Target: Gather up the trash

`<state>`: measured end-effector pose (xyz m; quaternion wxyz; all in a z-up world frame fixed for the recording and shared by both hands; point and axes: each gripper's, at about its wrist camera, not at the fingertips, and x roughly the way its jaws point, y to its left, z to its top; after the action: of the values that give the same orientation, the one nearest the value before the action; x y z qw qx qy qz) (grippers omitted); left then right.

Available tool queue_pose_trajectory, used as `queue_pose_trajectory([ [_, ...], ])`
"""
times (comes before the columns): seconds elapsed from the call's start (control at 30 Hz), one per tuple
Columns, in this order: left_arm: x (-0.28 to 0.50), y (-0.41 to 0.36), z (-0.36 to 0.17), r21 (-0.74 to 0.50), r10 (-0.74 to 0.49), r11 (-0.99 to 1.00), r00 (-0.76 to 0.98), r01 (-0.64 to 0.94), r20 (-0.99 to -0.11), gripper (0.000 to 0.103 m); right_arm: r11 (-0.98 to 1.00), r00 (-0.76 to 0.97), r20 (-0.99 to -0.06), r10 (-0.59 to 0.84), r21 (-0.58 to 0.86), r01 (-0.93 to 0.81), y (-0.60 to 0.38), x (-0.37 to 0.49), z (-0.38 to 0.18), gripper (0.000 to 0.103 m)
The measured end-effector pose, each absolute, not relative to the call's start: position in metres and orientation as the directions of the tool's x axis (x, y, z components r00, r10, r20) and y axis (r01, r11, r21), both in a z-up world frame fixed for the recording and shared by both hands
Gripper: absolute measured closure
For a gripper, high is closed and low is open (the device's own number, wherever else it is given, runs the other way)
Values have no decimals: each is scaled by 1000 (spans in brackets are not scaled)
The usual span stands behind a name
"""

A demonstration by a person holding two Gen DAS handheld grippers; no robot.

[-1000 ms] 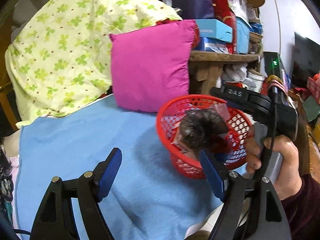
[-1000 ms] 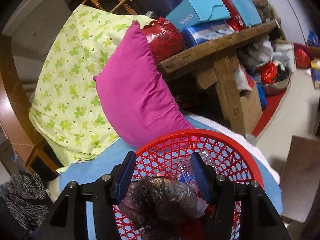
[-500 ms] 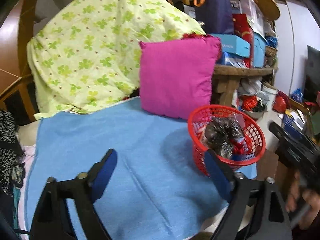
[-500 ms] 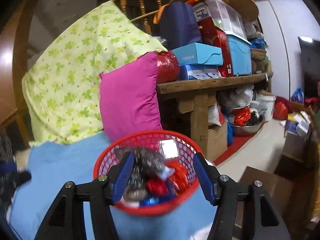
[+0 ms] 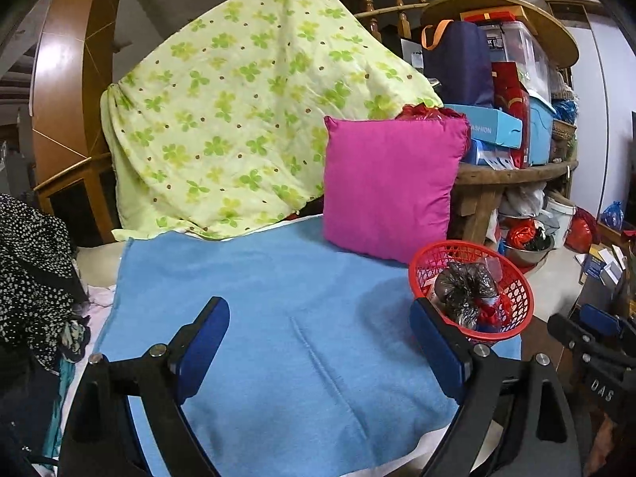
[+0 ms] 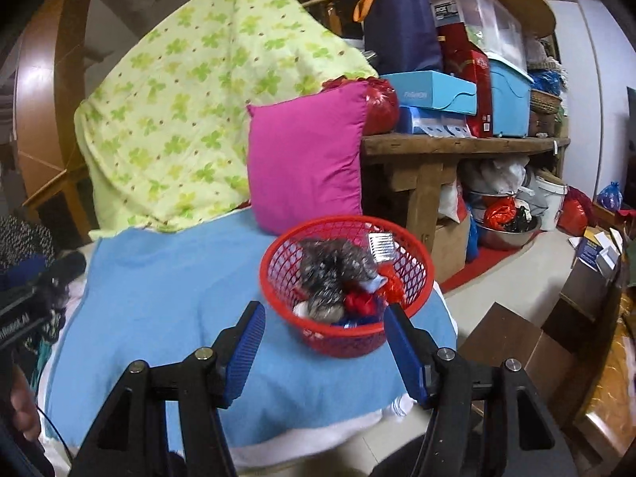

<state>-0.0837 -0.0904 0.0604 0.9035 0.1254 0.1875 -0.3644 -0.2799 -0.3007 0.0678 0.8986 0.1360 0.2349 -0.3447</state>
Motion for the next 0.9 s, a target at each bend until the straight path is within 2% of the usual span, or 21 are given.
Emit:
queue_pose_trajectory([
  [0.43, -102, -66, 84, 108, -582, 742, 717, 661, -383, 10, 735, 676, -474, -564, 84, 673, -265, -303, 92, 37],
  [0.9, -106, -60, 88, 137, -552, 762, 745, 633, -374, 10, 744, 694, -451, -561, 94, 662, -252, -302, 100, 37],
])
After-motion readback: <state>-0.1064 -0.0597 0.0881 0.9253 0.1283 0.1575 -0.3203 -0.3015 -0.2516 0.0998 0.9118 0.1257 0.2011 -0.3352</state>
